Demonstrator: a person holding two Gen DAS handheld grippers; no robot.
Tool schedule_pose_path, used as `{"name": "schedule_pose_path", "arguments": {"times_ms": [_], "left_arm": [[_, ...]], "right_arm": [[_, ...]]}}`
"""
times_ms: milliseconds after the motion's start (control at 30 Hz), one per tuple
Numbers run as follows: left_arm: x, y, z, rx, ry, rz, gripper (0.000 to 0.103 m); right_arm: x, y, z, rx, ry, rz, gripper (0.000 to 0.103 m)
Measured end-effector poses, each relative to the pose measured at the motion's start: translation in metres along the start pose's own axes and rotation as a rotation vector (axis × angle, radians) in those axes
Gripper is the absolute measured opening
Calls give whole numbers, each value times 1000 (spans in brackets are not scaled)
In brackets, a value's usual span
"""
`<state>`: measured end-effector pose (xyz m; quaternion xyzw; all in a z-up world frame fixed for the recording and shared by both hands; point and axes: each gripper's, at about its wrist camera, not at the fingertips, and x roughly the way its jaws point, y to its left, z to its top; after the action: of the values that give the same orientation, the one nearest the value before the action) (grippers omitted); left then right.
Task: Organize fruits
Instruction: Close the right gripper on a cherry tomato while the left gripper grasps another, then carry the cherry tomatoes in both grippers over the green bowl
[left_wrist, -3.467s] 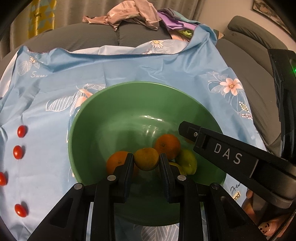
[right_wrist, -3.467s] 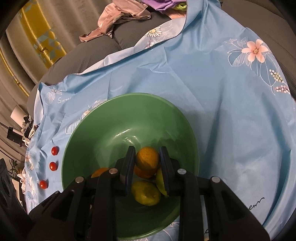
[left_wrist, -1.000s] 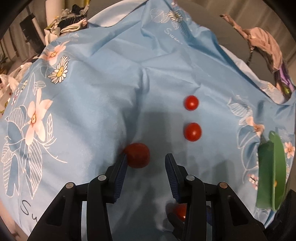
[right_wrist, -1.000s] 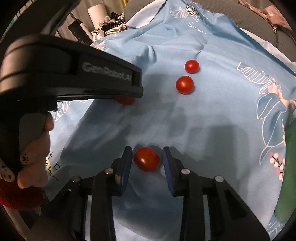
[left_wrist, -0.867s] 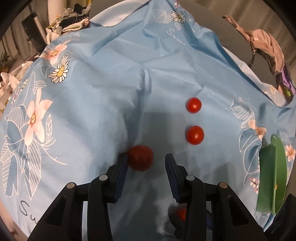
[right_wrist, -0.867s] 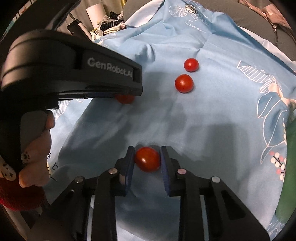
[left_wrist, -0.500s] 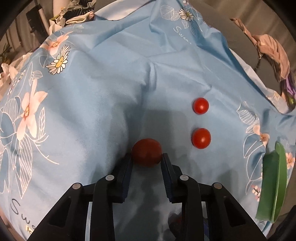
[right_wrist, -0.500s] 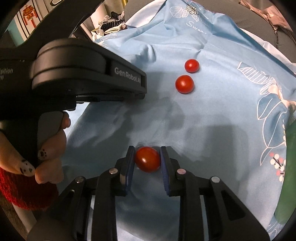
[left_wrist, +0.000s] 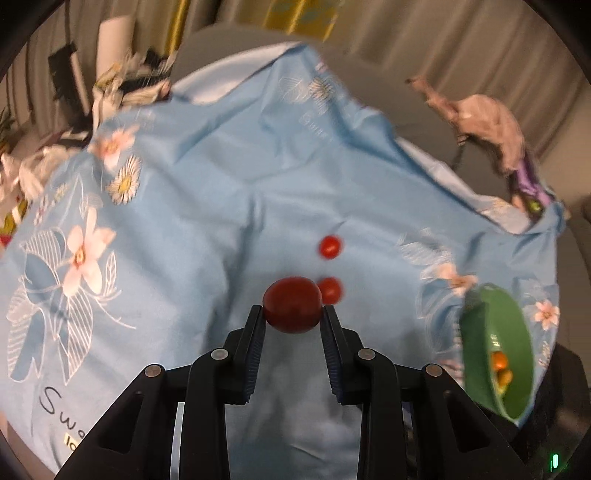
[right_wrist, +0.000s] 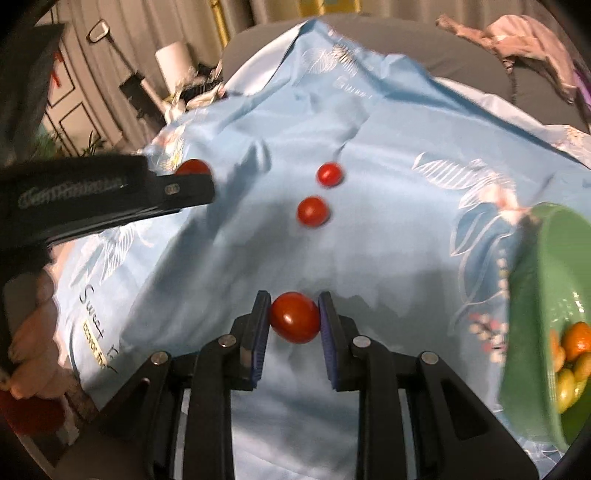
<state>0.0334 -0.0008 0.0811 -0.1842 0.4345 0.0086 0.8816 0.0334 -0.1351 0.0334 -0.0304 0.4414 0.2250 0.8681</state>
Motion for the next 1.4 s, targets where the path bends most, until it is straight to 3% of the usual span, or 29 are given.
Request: {"name": "schedule_pose_path", "arguments": {"times_ms": [233,600,900,1067,1400], "left_arm": [[-39,-40,-3,127,-139,-42,31],[-59,-104,-15,292,-199,-120,31],[-45,-158,-25,370,-177,-209,31],[-24,-187,-37,414,-112,-261,31],[16,-228,-60,503,0,-306,31]], "right_arm": [[-39,-32,9,87,-107,-33,27],[-109,-89,5,235,-296,-125,27],[-148,-142,-14,381,-381,-229,27],[-157,-165,-25,451,-393,-269,27],[-153,-201,-38,555,-344,-287,27]]}}
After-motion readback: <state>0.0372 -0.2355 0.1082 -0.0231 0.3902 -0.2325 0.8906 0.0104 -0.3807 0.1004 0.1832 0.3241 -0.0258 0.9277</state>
